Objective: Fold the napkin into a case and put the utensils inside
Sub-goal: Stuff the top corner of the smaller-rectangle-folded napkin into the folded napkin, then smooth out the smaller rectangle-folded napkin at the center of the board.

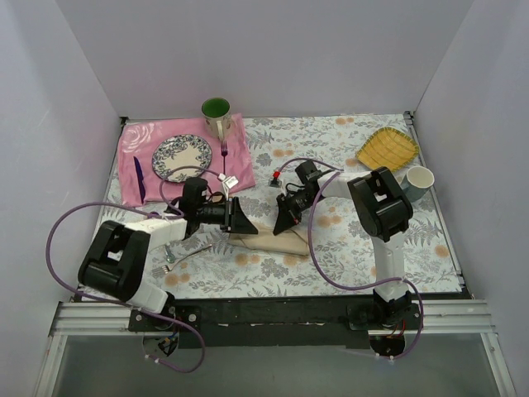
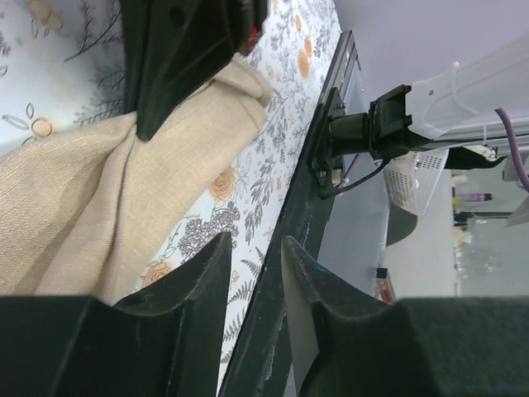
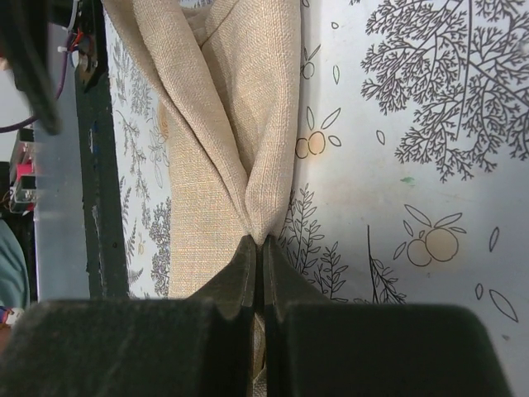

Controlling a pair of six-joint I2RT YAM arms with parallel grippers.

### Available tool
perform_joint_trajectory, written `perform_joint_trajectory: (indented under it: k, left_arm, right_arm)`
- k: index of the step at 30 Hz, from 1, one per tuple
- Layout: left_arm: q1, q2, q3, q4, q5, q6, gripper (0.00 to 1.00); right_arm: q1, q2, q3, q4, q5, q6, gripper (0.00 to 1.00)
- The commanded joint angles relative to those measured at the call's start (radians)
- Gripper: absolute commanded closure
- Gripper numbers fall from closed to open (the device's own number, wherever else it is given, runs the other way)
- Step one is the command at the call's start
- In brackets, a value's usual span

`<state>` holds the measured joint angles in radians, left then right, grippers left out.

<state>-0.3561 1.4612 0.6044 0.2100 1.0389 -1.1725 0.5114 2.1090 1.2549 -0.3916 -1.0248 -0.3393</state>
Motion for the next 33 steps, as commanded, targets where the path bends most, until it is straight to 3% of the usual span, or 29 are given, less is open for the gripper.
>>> perform_joint_trajectory:
  k: [1, 8, 13, 21, 23, 26, 31, 33]
  left_arm:
    - [-0.004, 0.112, 0.014, 0.075, 0.018, -0.062, 0.71]
    - [0.005, 0.332, 0.129, 0.247, -0.010, -0.153, 0.74]
    - [0.020, 0.476, 0.147, 0.166, -0.054, -0.164, 0.82]
    - [0.065, 0.545, 0.091, 0.137, -0.094, -0.202, 0.90]
    - [0.092, 0.516, 0.078, 0.198, -0.082, -0.228, 0.87]
    - [0.127, 0.453, 0.083, 0.314, -0.036, -0.257, 0.72]
    - [0.120, 0.263, 0.101, 0.319, 0.039, -0.233, 0.61]
    - [0.103, 0.229, 0.103, 0.264, 0.049, -0.205, 0.61]
  right_arm:
    - [0.012, 0.039, -0.005, -0.050, 0.057, -0.070, 0.99]
    - [0.021, 0.066, 0.035, -0.092, 0.060, -0.112, 0.99]
    - [0.024, 0.094, 0.110, -0.138, 0.101, -0.142, 0.99]
    - [0.012, 0.065, 0.281, -0.150, 0.199, -0.154, 0.99]
    - [0.012, 0.080, 0.285, -0.156, 0.216, -0.156, 0.99]
    - [0.012, 0.097, 0.256, -0.155, 0.226, -0.161, 0.99]
    - [0.010, 0.101, 0.232, -0.142, 0.203, -0.187, 0.99]
    - [0.012, 0.111, 0.244, -0.147, 0.190, -0.190, 0.99]
